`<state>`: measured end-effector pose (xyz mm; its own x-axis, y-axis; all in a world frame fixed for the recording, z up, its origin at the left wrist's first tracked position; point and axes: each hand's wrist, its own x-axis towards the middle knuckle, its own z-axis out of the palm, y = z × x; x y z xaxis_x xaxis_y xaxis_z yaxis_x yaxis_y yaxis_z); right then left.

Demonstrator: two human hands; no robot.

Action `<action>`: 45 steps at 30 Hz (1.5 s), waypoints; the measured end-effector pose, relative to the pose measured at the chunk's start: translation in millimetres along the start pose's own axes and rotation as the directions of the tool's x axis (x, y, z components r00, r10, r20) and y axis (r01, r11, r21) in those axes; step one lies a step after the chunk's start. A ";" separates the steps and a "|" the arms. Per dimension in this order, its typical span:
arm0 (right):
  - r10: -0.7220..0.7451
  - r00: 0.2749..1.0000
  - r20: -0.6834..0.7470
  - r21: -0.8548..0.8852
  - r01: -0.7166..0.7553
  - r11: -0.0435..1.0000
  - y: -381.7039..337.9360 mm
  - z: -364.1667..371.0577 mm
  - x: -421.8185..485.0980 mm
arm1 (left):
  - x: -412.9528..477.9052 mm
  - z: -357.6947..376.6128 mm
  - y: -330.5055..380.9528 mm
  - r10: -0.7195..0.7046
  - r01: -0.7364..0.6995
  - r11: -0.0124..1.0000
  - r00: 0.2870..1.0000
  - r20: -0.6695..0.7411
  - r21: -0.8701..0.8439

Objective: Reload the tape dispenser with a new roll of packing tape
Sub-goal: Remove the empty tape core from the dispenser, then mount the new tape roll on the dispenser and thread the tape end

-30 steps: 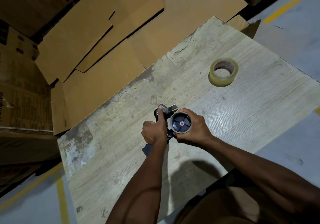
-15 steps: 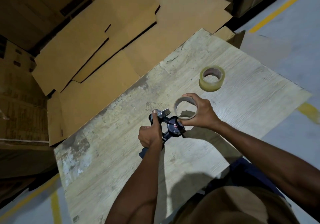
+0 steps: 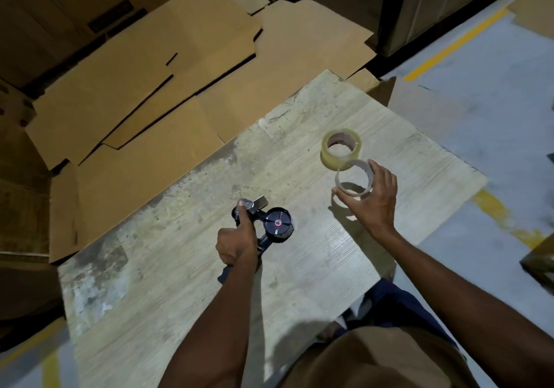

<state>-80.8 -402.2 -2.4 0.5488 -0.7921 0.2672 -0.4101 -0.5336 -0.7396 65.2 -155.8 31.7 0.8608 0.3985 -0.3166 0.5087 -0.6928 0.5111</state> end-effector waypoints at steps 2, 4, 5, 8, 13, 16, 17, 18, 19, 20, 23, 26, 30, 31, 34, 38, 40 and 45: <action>0.066 0.987 0.146 -0.078 -0.055 0.995 27.8 -2.3 1.2 | -0.2 1.1 -0.2 0.005 -0.005 1.000 1.000 0.005 0.014; 0.115 0.951 0.288 -0.136 -0.078 0.988 45.0 -3.8 3.2 | 0.5 1.4 -1.2 0.013 -0.013 1.000 1.000 0.002 0.018; 0.116 0.942 0.314 -0.145 -0.073 0.987 50.1 -3.6 4.1 | -0.2 0.6 -1.3 0.017 -0.017 1.000 1.000 0.001 0.018; 0.112 0.940 0.321 -0.121 -0.077 0.990 54.6 -0.3 5.9 | -0.4 0.4 -1.4 0.021 -0.021 1.000 1.000 0.003 0.021; 0.205 0.936 0.287 -0.109 -0.181 0.977 34.4 -6.1 -0.5 | -2.6 -1.9 0.2 0.023 -0.023 1.000 1.000 0.011 0.005; 0.194 0.951 0.242 -0.049 -0.187 0.981 17.8 -13.8 3.3 | -2.6 -1.8 0.7 0.014 -0.014 1.000 1.000 0.019 0.000; 0.182 0.954 0.237 -0.030 -0.181 0.983 12.0 -15.8 10.0 | -2.8 -1.9 1.2 0.010 -0.010 1.000 1.000 0.017 -0.007; 0.171 0.957 0.235 -0.024 -0.170 0.985 7.3 -16.2 18.5 | -2.4 -1.4 1.0 0.003 -0.003 1.000 1.000 0.016 -0.008; 0.150 0.960 0.236 -0.031 -0.147 0.989 0.2 -16.1 29.6 | -1.8 -1.3 1.2 -0.001 0.001 1.000 1.000 0.013 -0.010; 0.128 0.964 0.235 -0.056 -0.118 0.991 -5.5 -13.8 41.6 | -1.2 -1.3 1.6 -0.009 0.009 1.000 1.000 0.011 -0.007; 0.112 0.950 0.293 -0.129 -0.077 0.989 -20.4 -3.3 78.0 | 0.0 0.2 2.5 -0.032 0.032 0.999 0.999 -0.001 -0.007; 0.157 0.888 0.431 -0.226 -0.063 0.972 -31.1 10.5 108.6 | -0.2 2.1 3.6 -0.060 0.059 0.997 0.998 -0.029 -0.041; 0.224 0.809 0.543 -0.317 -0.050 0.947 -31.4 27.8 137.4 | -0.5 3.6 3.6 -0.111 0.106 0.991 0.992 -0.060 -0.079; 0.241 0.795 0.558 -0.322 -0.061 0.945 -32.0 30.6 142.3 | 0.2 4.2 3.7 -0.117 0.112 0.991 0.991 -0.067 -0.076; 0.260 0.766 0.588 -0.327 -0.069 0.942 -31.0 36.7 150.9 | 1.7 8.3 2.6 -0.125 0.120 0.991 0.989 -0.083 -0.066; 0.210 0.760 0.614 -0.312 -0.011 0.950 -31.6 38.9 148.3 | 2.6 8.8 2.4 -0.131 0.124 0.990 0.987 -0.095 -0.070; 0.108 0.753 0.649 -0.204 0.036 0.978 -42.1 34.4 138.0 | 2.1 8.1 2.8 -0.138 0.133 0.989 0.986 -0.090 -0.063; 0.064 0.740 0.669 0.196 -0.259 0.946 -66.0 22.0 87.3 | 1.5 5.1 1.0 -0.110 0.106 0.992 0.992 -0.065 -0.065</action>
<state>10.2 -429.6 56.2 0.8676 -0.4219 -0.2630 -0.3872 -0.2415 -0.8898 66.9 -159.0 27.7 0.7987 0.5107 -0.3181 0.5969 -0.6062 0.5256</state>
